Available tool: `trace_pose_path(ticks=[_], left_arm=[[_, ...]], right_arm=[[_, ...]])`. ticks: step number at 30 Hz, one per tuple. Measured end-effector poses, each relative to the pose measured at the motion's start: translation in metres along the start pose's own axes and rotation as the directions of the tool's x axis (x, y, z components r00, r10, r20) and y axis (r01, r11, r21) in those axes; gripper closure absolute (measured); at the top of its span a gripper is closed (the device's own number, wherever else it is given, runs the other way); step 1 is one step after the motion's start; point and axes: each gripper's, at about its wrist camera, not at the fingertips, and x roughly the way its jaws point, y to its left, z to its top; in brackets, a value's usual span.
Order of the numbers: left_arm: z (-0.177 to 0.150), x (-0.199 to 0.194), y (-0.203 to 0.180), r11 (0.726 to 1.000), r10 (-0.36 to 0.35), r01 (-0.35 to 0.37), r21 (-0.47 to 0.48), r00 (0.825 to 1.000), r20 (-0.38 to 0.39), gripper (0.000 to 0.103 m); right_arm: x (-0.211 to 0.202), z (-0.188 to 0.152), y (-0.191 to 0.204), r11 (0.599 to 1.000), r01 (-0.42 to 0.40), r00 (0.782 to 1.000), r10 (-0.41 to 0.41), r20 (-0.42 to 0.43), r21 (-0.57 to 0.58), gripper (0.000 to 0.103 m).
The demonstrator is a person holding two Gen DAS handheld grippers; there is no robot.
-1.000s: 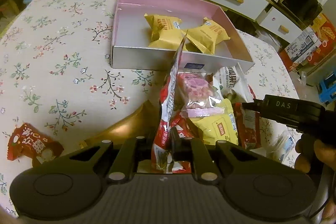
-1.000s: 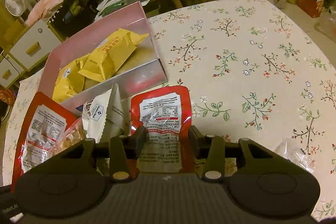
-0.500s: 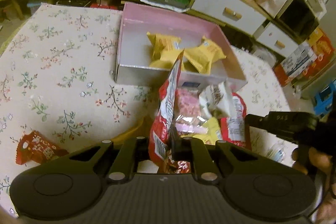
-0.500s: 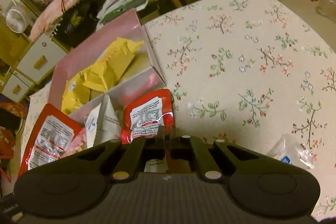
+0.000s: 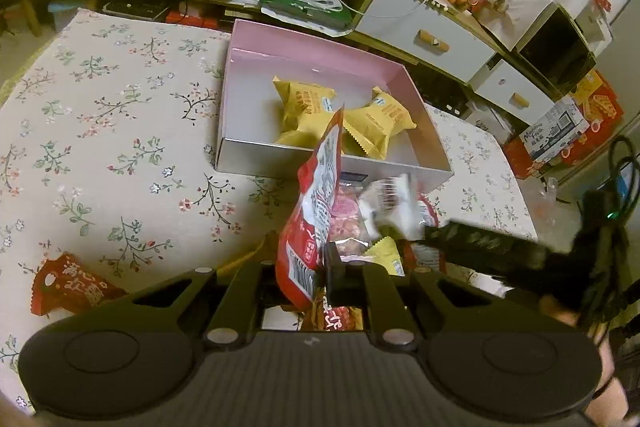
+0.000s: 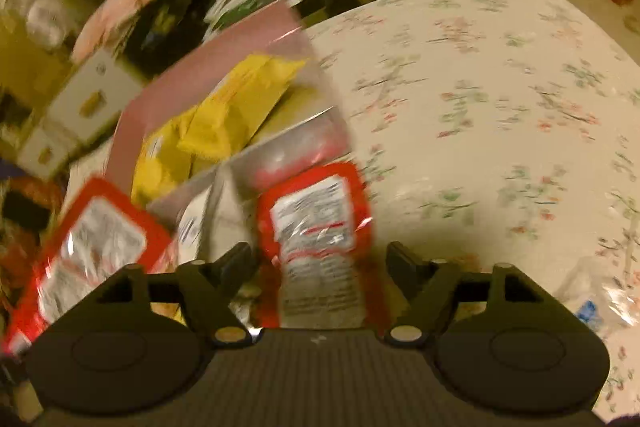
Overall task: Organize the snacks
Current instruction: 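Lift both red packets into the pink box and open both tools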
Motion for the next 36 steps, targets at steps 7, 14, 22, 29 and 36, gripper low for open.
trace_pose_path(ticks=[7,14,22,29,36], left_arm=[[0.003,-0.011,0.008,0.999,-0.029,0.029,-0.016,0.999,0.027,0.089],[0.009,-0.022,0.004,0.997,-0.074,0.075,-0.013,0.996,0.057,0.089],[0.015,-0.035,0.001,0.997,-0.077,0.079,-0.018,0.990,0.120,0.090],[0.040,-0.056,0.003,0.994,-0.086,0.099,-0.036,0.961,0.263,0.090],[0.066,-0.031,0.001,0.998,-0.010,0.030,-0.054,0.944,0.330,0.090]], right_arm=[[0.003,-0.013,0.036,0.962,0.142,0.990,-0.133,0.055,-0.233,0.045],[-0.022,-0.003,0.021,0.979,0.115,0.993,-0.108,0.050,-0.166,0.046],[-0.044,0.011,0.018,0.988,0.086,0.992,-0.074,0.098,-0.126,0.046],[-0.063,0.027,0.017,0.993,0.033,0.987,-0.015,0.157,-0.116,0.046],[-0.059,0.051,0.022,0.994,-0.054,0.980,0.071,0.186,-0.095,0.046]])
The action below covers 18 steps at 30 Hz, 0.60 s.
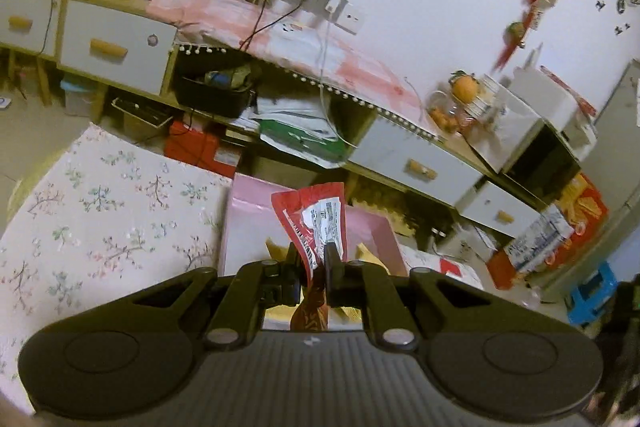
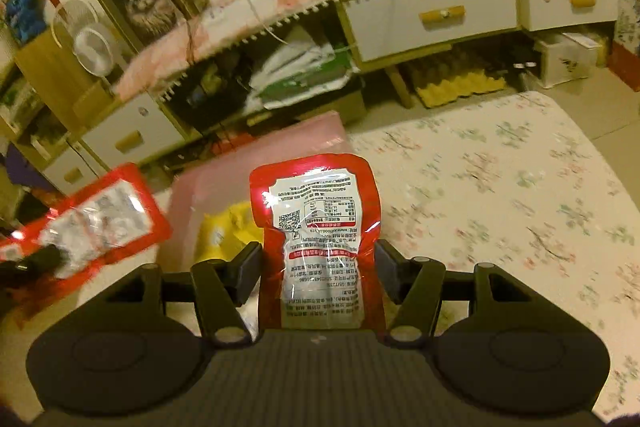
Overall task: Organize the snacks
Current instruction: 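Lift both red packets into the pink box and open both tools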
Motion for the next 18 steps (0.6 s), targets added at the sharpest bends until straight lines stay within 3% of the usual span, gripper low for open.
trace_pose_path(ticks=[9,13,18], left_arm=[[0.002,0.041,0.009,0.996,0.069,-0.066,-0.057,0.996,0.054,0.090],[0.002,0.055,0.021,0.988,0.088,-0.080,-0.133,0.995,0.056,0.090],[-0.001,0.066,0.024,0.986,0.109,-0.101,-0.132,0.993,0.048,0.090]], right_arm=[[0.039,0.026,0.029,0.980,-0.190,0.981,0.191,-0.016,0.056,0.046],[0.060,0.031,0.040,0.967,-0.239,0.970,0.243,-0.033,0.094,0.046],[0.079,0.038,0.047,0.948,-0.288,0.956,0.294,-0.025,0.135,0.046]])
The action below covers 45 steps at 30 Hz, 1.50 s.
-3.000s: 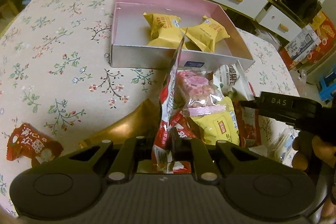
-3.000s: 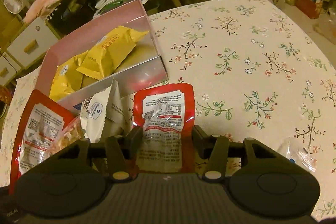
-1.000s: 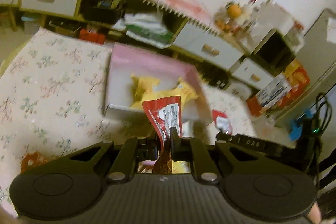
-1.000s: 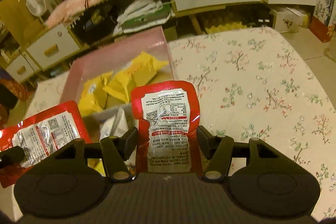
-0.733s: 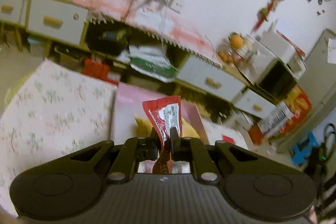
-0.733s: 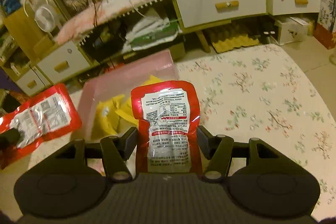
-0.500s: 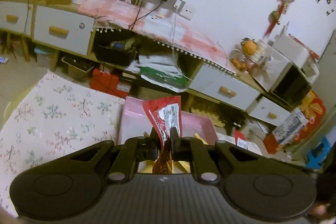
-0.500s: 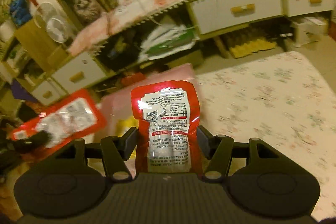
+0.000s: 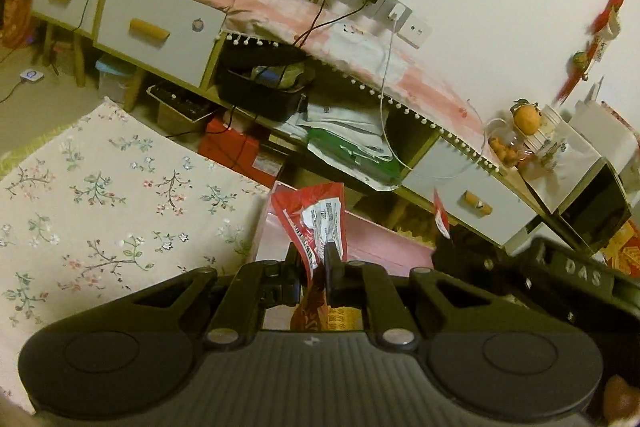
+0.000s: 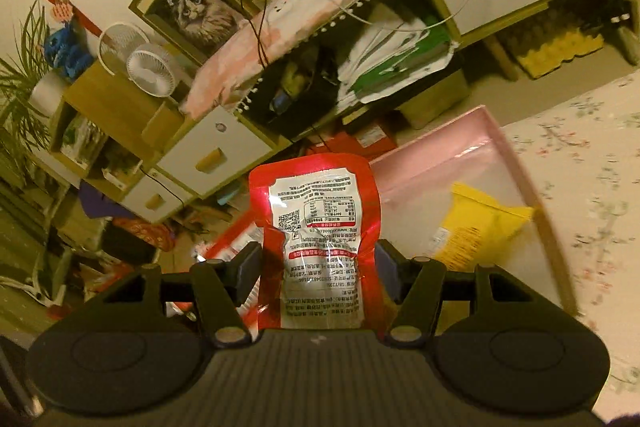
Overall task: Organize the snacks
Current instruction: 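Lift both red packets into the pink box and open both tools, then move both tools back over the remaining snacks on the table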
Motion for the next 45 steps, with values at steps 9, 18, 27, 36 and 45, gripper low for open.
trace_pose_path(ticks=[9,18,27,36,45], left_arm=[[-0.014,0.026,-0.002,0.998,0.023,-0.016,0.062,0.993,-0.119,0.089],[-0.003,0.008,0.001,0.995,-0.007,0.022,0.093,0.986,-0.165,0.060],[0.008,-0.025,0.005,0.995,-0.081,0.090,0.051,0.985,-0.152,0.055],[-0.004,-0.065,-0.001,0.993,-0.071,0.092,0.080,0.968,-0.241,0.042],[-0.042,-0.107,-0.005,0.964,0.025,0.047,0.262,0.964,-0.264,0.022]], right_arm=[[0.023,-0.004,-0.006,0.999,0.048,0.999,-0.048,0.018,-0.014,0.042],[-0.003,0.003,-0.007,0.993,0.117,0.992,-0.116,0.059,-0.021,0.032],[-0.042,0.004,0.012,0.977,0.179,0.983,-0.172,0.064,-0.118,0.032],[-0.108,-0.027,0.037,0.959,0.195,0.980,-0.199,0.004,-0.205,0.025],[-0.119,-0.084,0.035,0.887,0.237,0.955,-0.288,-0.073,-0.395,0.022]])
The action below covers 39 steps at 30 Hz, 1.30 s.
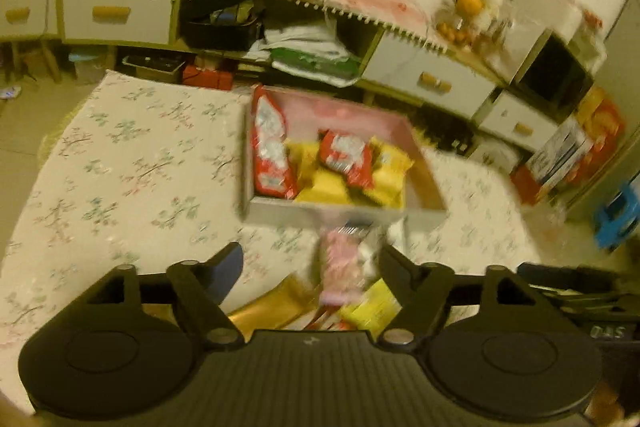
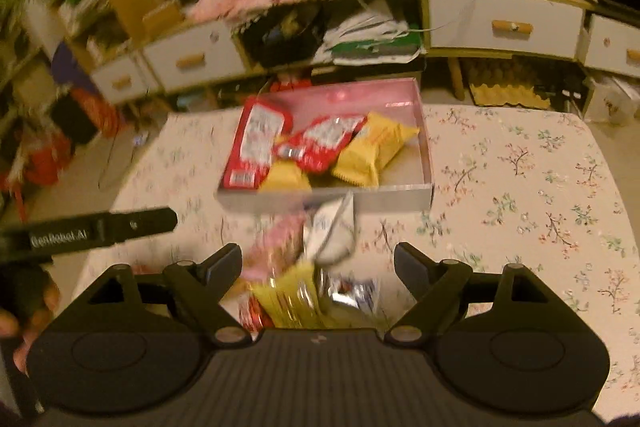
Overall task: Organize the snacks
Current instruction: 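Move both tools back over the remaining snacks on the table, then grasp a red wrapped candy with the left tool while the right grasps a white packet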
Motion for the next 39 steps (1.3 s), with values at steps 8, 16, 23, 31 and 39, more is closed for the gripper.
trace_pose_path(ticks=[8,16,23,31,39], left_arm=[[-0.019,-0.004,0.033,0.994,0.088,-0.091,-0.063,0.995,-0.047,0.014],[-0.031,0.002,0.058,0.974,0.105,-0.126,-0.190,0.988,-0.116,0.007],[-0.041,0.012,0.074,0.954,0.124,-0.169,-0.247,0.974,-0.189,0.005],[-0.041,0.011,0.085,0.943,0.131,-0.182,-0.277,0.972,-0.193,0.002],[-0.042,0.009,0.091,0.941,0.132,-0.184,-0.285,0.972,-0.192,0.002]], right_arm=[[0.010,-0.026,0.004,0.987,0.000,0.996,-0.014,-0.087,-0.164,0.021],[0.024,-0.049,0.009,0.966,0.024,0.984,-0.069,-0.167,-0.258,0.020],[0.047,-0.075,0.028,0.934,-0.008,0.966,-0.085,-0.244,-0.358,0.013],[0.077,-0.088,0.036,0.911,0.030,0.950,-0.154,-0.272,-0.411,0.033],[0.073,-0.086,0.038,0.928,0.030,0.955,-0.136,-0.262,-0.371,0.042]])
